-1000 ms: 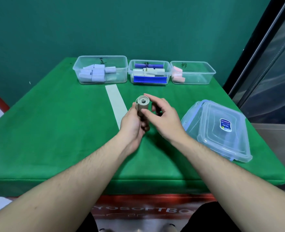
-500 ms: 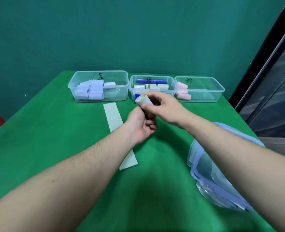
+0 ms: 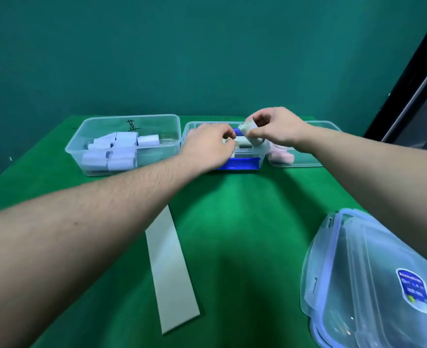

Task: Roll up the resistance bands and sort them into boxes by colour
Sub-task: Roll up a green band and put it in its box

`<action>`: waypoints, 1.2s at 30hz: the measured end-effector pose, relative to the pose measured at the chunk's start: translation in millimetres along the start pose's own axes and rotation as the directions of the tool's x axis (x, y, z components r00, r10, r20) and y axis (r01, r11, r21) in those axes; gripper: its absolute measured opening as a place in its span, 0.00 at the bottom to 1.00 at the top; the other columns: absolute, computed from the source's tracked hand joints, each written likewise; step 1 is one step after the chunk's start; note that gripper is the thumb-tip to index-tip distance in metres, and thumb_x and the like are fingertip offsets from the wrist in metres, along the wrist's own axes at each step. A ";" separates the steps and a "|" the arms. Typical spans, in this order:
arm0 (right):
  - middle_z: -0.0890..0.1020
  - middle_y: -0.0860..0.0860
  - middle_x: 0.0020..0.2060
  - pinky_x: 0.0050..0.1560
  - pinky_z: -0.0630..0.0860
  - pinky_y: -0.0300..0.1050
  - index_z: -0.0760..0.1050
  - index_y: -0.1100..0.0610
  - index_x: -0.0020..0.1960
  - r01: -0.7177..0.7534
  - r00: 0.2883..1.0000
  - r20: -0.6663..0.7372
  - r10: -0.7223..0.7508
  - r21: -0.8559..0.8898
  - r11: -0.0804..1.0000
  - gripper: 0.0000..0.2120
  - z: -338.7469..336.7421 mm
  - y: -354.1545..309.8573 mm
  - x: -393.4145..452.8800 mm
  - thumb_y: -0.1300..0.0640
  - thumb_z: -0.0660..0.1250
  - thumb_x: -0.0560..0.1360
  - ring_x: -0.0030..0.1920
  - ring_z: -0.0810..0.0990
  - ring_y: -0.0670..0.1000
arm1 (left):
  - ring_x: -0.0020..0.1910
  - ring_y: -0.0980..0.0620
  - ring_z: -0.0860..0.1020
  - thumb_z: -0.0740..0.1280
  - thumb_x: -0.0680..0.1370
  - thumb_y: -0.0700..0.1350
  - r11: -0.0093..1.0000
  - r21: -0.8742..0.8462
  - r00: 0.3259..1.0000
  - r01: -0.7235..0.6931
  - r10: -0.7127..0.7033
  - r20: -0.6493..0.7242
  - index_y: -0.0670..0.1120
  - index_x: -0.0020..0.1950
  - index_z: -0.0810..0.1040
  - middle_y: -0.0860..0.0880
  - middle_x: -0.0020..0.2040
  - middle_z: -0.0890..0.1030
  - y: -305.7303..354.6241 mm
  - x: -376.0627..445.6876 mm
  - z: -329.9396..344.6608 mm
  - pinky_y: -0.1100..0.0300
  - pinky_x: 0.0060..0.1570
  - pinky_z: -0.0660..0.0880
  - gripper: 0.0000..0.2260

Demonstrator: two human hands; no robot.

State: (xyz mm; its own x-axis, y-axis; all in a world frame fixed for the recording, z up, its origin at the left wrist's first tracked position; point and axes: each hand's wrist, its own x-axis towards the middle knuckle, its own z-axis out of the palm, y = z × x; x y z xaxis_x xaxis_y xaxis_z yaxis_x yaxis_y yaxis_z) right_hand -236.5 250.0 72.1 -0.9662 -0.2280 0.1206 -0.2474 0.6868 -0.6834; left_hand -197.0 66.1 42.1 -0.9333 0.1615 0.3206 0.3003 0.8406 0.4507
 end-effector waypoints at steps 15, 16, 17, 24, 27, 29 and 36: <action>0.81 0.50 0.55 0.59 0.75 0.46 0.77 0.49 0.54 0.106 0.947 0.302 0.109 -0.614 0.782 0.11 27.7 12.2 60.2 0.63 0.65 0.76 0.55 0.79 0.54 | 0.54 0.46 0.78 0.55 0.80 0.60 0.880 0.444 0.982 -0.170 0.116 0.147 0.52 0.57 0.77 0.52 0.55 0.81 -23.0 11.5 20.5 0.57 0.43 0.67 0.17; 0.82 0.50 0.55 0.58 0.75 0.45 0.76 0.49 0.52 0.120 0.949 0.300 0.100 -0.633 0.765 0.10 28.9 12.9 61.1 0.63 0.65 0.76 0.54 0.78 0.54 | 0.54 0.46 0.78 0.56 0.80 0.59 0.880 0.443 0.982 -0.173 0.122 0.141 0.53 0.54 0.76 0.52 0.55 0.81 -24.4 11.7 20.9 0.57 0.43 0.66 0.15; 0.81 0.49 0.54 0.56 0.74 0.44 0.77 0.49 0.53 0.135 0.950 0.298 0.091 -0.656 0.743 0.10 29.4 13.6 61.8 0.62 0.64 0.76 0.52 0.78 0.54 | 0.54 0.46 0.77 0.56 0.80 0.59 0.880 0.441 0.982 -0.179 0.129 0.141 0.53 0.52 0.75 0.51 0.55 0.80 -25.3 12.0 21.6 0.57 0.43 0.66 0.13; 0.80 0.46 0.49 0.52 0.74 0.45 0.77 0.42 0.58 0.231 0.956 0.294 0.024 -0.797 0.558 0.13 30.0 14.0 68.4 0.52 0.64 0.76 0.51 0.74 0.53 | 0.54 0.46 0.77 0.58 0.78 0.58 0.890 0.415 0.976 -0.190 0.128 0.174 0.53 0.53 0.75 0.51 0.55 0.80 -30.2 14.2 23.8 0.57 0.44 0.68 0.12; 0.78 0.45 0.50 0.51 0.72 0.44 0.76 0.42 0.60 0.215 0.954 0.295 0.059 -0.805 0.552 0.13 31.6 14.1 68.9 0.51 0.64 0.76 0.51 0.75 0.53 | 0.54 0.47 0.77 0.58 0.78 0.58 0.894 0.409 0.977 -0.184 0.122 0.173 0.52 0.54 0.76 0.52 0.55 0.80 -29.9 14.6 23.8 0.57 0.44 0.68 0.13; 0.76 0.43 0.46 0.49 0.71 0.44 0.75 0.42 0.58 0.190 0.949 0.299 0.096 -0.791 0.581 0.13 31.7 13.6 68.9 0.54 0.63 0.76 0.50 0.75 0.53 | 0.54 0.46 0.77 0.58 0.77 0.58 0.896 0.405 0.977 -0.183 0.122 0.172 0.52 0.53 0.75 0.52 0.55 0.79 -30.2 14.3 23.8 0.57 0.44 0.68 0.13; 0.76 0.40 0.42 0.45 0.70 0.44 0.74 0.42 0.53 0.168 0.944 0.303 0.132 -0.784 0.597 0.13 30.8 13.8 67.9 0.58 0.62 0.74 0.49 0.76 0.53 | 0.54 0.46 0.77 0.59 0.77 0.59 0.904 0.398 0.979 -0.157 0.089 0.183 0.53 0.55 0.75 0.52 0.56 0.79 -28.1 12.8 23.2 0.57 0.46 0.70 0.14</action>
State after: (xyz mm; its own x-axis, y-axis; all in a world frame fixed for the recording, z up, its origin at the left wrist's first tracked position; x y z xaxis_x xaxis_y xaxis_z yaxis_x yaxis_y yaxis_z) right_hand -303.3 222.8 48.7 -0.9223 -0.3336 -0.1948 -0.3677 0.9129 0.1772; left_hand -222.0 56.6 14.2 -0.9230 0.3279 0.2014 0.3396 0.9402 0.0256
